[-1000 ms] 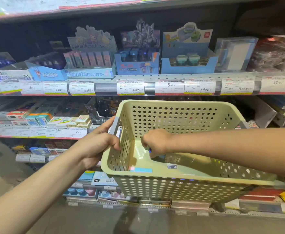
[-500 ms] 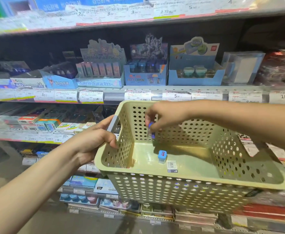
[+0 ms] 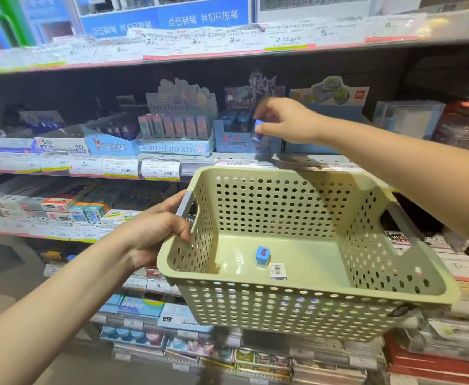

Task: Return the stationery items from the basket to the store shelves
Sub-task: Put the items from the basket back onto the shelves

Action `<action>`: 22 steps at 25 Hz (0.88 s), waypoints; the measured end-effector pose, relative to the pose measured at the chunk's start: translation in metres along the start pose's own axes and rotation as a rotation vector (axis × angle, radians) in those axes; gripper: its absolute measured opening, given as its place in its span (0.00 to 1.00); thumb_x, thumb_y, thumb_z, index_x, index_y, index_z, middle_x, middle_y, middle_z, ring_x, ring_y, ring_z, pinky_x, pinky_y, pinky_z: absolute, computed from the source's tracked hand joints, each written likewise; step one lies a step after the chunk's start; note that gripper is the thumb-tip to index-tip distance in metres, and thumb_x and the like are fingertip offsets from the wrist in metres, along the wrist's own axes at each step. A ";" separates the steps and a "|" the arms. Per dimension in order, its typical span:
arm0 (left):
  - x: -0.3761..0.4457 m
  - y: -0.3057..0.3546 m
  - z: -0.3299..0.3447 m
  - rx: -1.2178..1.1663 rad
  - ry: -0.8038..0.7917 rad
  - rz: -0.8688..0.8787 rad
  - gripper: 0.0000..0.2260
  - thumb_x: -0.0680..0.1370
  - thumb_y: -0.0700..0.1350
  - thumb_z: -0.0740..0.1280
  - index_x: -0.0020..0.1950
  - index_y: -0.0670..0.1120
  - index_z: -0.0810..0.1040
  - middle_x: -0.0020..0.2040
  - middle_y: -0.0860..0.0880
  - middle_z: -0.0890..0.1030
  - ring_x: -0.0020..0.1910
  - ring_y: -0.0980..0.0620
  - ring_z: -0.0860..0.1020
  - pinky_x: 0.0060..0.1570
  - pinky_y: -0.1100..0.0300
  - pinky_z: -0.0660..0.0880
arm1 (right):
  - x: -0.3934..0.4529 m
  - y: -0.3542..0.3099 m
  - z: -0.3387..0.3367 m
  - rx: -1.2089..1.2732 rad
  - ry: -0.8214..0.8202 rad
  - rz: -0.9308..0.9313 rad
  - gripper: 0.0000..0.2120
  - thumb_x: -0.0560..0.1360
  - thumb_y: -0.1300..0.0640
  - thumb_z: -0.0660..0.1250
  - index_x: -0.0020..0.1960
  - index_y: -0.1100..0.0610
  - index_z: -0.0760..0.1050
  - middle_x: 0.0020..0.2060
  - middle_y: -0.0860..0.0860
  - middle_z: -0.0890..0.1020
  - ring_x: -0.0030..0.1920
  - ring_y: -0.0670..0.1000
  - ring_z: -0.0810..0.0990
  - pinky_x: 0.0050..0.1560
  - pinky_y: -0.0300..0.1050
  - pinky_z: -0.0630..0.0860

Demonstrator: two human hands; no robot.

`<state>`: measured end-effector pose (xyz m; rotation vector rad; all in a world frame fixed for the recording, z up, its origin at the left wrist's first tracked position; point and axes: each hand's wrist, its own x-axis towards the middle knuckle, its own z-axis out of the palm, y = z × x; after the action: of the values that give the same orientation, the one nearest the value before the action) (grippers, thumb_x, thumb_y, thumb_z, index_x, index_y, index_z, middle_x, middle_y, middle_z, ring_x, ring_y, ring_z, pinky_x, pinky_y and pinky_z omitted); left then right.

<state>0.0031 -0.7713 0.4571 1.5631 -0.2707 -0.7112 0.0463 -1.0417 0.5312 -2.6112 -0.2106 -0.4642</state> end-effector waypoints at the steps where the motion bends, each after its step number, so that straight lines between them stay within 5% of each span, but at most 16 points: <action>1: 0.000 0.000 -0.001 -0.006 0.005 0.000 0.33 0.68 0.22 0.50 0.50 0.56 0.79 0.36 0.40 0.77 0.26 0.45 0.76 0.27 0.55 0.77 | 0.006 0.005 0.002 -0.085 0.047 0.008 0.15 0.77 0.55 0.64 0.61 0.60 0.72 0.53 0.56 0.79 0.52 0.54 0.77 0.56 0.48 0.74; 9: 0.006 -0.002 -0.009 -0.025 0.016 -0.008 0.33 0.67 0.22 0.51 0.52 0.57 0.79 0.39 0.39 0.79 0.29 0.44 0.78 0.30 0.53 0.77 | 0.034 0.007 0.008 -0.140 0.106 0.035 0.14 0.79 0.56 0.60 0.63 0.59 0.69 0.57 0.57 0.76 0.51 0.55 0.75 0.47 0.43 0.67; 13: 0.008 -0.002 -0.010 -0.030 -0.015 -0.003 0.33 0.61 0.24 0.57 0.52 0.56 0.79 0.36 0.39 0.80 0.27 0.44 0.78 0.28 0.54 0.77 | 0.047 0.006 0.011 -0.182 0.072 0.061 0.16 0.78 0.57 0.63 0.65 0.59 0.69 0.62 0.55 0.75 0.60 0.56 0.75 0.53 0.40 0.67; 22: 0.016 -0.003 -0.015 -0.036 -0.035 -0.003 0.32 0.64 0.23 0.54 0.53 0.55 0.79 0.37 0.39 0.79 0.26 0.44 0.78 0.25 0.54 0.76 | 0.059 0.005 0.017 -0.296 0.032 0.079 0.16 0.78 0.56 0.63 0.64 0.60 0.72 0.62 0.55 0.76 0.61 0.56 0.75 0.56 0.42 0.69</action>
<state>0.0234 -0.7674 0.4491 1.5180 -0.2796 -0.7422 0.1071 -1.0338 0.5361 -2.8844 -0.0292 -0.5443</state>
